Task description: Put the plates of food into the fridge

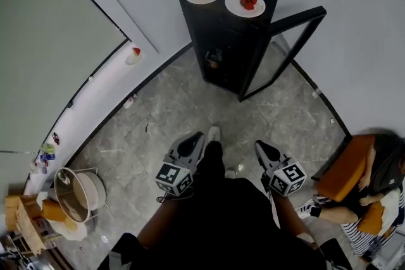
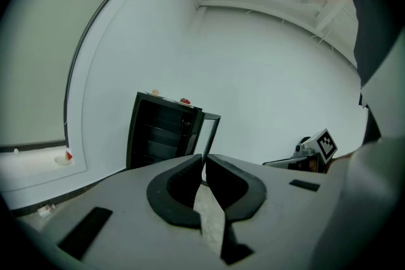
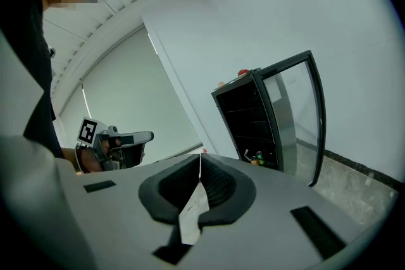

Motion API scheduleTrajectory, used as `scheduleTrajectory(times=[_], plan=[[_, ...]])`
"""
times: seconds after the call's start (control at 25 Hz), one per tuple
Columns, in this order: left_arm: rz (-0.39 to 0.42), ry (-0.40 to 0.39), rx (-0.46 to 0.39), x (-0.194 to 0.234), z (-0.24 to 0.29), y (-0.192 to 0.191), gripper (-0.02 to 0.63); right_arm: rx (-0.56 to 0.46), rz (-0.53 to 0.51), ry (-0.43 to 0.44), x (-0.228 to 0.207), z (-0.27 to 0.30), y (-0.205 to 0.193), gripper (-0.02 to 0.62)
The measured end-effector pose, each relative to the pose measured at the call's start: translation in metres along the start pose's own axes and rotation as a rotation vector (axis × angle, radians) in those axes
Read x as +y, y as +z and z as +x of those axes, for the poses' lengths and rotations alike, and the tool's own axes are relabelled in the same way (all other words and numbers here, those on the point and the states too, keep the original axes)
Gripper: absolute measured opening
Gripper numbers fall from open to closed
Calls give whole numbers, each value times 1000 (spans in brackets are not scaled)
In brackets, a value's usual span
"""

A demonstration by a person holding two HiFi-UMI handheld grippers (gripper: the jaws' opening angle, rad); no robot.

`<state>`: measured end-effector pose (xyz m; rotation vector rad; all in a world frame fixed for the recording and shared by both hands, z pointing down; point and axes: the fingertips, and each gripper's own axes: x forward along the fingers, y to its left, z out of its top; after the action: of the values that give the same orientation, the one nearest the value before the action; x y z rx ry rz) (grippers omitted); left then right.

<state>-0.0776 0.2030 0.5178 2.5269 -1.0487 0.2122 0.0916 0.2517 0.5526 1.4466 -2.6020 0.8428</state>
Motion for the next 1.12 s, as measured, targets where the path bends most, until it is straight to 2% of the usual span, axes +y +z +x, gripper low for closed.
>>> scheduleTrajectory(times=[0.2,0.4,0.52,0.68,1.12], plan=[[-1,-3,6,38,43,32,37,-1,6,-13,-22,45,39,25],[0,-50,23,69,83,57,37,-13,24,-36,-39,88,74,25],[18,-62,30,89,106,74,37,-23,29,-31,-49,114,94,26],[-2,-68,19,119,126,95,37,-33,35,-14,-59,149,118,26],[-27,-99,35,177,170,113,37,-89,62,-64,-92,217,171,26]])
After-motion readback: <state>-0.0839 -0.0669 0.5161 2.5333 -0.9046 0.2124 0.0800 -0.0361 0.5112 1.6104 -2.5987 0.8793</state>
